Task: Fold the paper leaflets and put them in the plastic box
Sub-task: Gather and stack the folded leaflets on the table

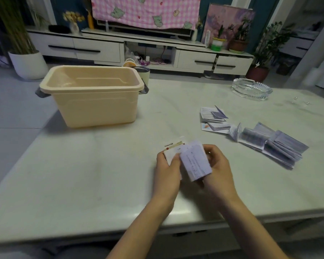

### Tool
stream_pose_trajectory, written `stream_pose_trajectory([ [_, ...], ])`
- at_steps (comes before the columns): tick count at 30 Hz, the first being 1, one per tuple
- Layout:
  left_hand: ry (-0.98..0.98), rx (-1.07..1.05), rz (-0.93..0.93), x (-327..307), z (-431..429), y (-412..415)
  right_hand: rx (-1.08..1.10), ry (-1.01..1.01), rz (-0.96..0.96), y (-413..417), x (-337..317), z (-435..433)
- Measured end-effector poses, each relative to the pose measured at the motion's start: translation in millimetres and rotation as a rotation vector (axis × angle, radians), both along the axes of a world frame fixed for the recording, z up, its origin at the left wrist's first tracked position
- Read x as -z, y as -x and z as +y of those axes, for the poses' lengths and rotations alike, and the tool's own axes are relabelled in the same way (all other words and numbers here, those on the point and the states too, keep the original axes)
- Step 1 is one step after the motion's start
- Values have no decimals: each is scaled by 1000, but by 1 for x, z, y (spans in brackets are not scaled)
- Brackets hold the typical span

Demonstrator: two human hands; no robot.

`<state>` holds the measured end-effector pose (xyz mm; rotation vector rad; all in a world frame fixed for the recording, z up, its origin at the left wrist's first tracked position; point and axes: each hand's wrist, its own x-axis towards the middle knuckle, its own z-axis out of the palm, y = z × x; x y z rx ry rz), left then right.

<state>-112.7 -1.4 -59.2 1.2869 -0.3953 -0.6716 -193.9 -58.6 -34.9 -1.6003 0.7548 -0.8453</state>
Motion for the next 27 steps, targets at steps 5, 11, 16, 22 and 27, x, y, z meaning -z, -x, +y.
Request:
stream_pose_trajectory([
  [5,28,22,13,0,0,-1,155,368,39,-12,14,8],
  [11,111,164,54,-3,5,6,251,476,62,-18,23,8],
  [16,67,166,0,1,1,2,352,455,-13,-18,18,8],
  [22,54,69,11,1,2,-2,381,-57,-213,-22,11,-1],
  [27,56,32,-6,-3,4,2,354,-276,-396,-8,-15,-19],
])
